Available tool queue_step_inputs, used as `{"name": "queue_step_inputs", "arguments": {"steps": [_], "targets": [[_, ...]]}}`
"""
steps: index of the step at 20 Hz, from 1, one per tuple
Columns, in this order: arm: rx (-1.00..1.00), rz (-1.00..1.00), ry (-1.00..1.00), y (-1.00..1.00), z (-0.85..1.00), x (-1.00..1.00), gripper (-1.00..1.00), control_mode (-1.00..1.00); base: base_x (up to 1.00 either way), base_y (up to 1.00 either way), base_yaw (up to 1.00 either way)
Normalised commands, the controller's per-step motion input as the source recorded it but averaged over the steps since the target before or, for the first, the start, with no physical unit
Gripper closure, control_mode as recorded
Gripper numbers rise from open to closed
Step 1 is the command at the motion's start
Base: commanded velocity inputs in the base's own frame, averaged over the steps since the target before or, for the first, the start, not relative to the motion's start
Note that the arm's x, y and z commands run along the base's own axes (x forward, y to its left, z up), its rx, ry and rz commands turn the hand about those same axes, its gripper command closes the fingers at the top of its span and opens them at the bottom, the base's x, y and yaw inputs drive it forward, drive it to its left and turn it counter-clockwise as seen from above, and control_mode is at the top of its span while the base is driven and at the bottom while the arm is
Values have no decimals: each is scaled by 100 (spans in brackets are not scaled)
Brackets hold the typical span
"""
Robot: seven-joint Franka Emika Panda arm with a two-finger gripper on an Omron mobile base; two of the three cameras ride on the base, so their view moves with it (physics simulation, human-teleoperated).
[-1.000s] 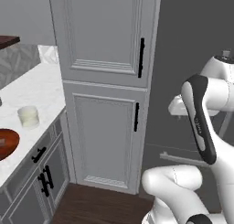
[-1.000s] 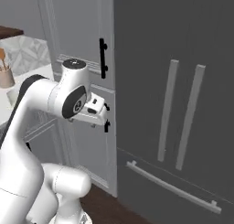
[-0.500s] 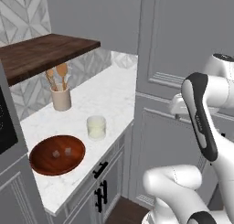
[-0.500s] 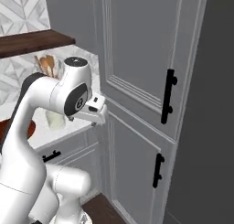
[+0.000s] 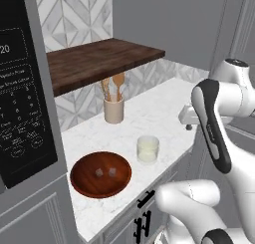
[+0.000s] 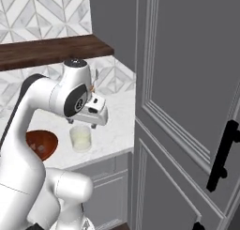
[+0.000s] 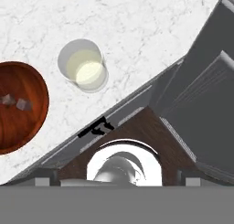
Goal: Grab a lemon wedge from the fridge and one ice cube from the ice bowl, and put them in the glass of lemonade.
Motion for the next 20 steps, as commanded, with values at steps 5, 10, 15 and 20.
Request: {"name": "queue_step_inputs", "arguments": {"steps": [5,10,15,20], "targets": [[-13,20,2,96,-71,47,-100,-100,0,0,0],[-14,-2,2,100,-56,6,-100,-100,0,0,0],[-1,-12,1,100,-46,0,-100,-100,0,0,0],[0,-2,13,91,-46,1,-100,-100,0,0,0]]}}
